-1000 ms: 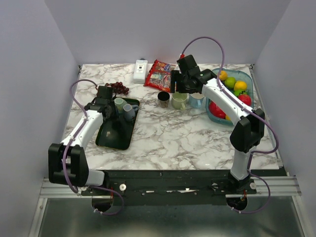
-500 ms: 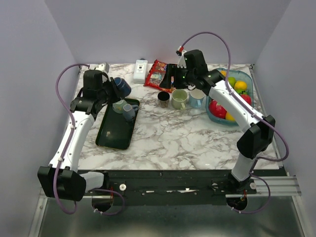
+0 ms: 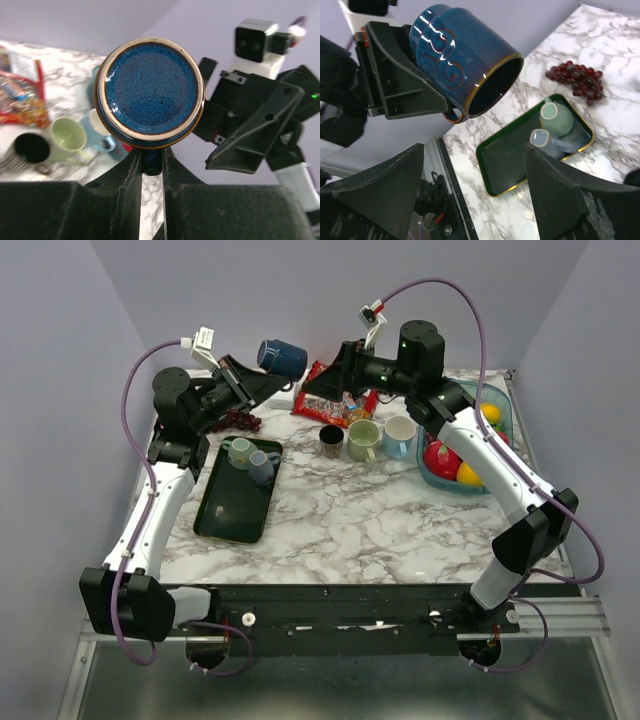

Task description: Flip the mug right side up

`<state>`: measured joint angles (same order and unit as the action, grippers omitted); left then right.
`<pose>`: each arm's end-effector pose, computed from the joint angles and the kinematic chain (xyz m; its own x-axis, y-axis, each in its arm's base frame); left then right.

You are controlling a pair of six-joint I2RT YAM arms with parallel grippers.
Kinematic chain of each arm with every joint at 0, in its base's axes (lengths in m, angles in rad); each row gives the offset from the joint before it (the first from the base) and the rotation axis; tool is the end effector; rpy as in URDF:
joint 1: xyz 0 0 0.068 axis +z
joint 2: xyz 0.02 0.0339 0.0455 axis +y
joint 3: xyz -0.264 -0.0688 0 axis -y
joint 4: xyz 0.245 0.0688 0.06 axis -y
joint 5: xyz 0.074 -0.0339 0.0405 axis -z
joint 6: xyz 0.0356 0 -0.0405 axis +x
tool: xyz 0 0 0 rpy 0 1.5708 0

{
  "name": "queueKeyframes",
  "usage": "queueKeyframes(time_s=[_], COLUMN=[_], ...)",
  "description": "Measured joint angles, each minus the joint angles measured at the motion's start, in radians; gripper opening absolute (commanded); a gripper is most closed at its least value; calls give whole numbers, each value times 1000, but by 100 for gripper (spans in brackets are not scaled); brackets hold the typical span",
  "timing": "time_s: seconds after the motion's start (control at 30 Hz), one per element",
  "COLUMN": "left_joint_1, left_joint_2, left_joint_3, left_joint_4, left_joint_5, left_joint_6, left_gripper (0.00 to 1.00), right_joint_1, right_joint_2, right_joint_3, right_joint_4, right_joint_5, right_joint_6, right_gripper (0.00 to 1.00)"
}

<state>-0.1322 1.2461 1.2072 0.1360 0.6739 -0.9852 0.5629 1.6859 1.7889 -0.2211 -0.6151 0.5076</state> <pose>0.2789 -0.0595 0.4240 -0.5458 -0.5843 -0.6005 0.4773 0.3722 -0.7960 0.3190 0.2256 0.4485 -0.5345 0.1321 -0.8348 -0.7560 0.3669 0.5421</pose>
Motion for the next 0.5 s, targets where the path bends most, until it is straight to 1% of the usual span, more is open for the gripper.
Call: queueKeyframes(time_s=[0.13,0.3,0.43,0.5], left_joint_1=[0,-11,-28,-40], left_joint_2=[30,68,99,109], left_joint_3=[-15,-47,-58,-58], left_joint_4=[187,378,483,512], left_joint_5=[50,82,93,97], left_joint_6=[-124,-262,-338,-362], left_gripper=[0,0,0,0], right_joint_1=[0,-4,-9,-9], right_joint_2=[1,1,1,1], right_joint_3=[7,5,5,5], right_joint_4=[98,214,264,285], right_joint_5=[-58,-92,-111,-119], right_joint_6=[47,86,111,121], right_gripper=[83,82,80,76])
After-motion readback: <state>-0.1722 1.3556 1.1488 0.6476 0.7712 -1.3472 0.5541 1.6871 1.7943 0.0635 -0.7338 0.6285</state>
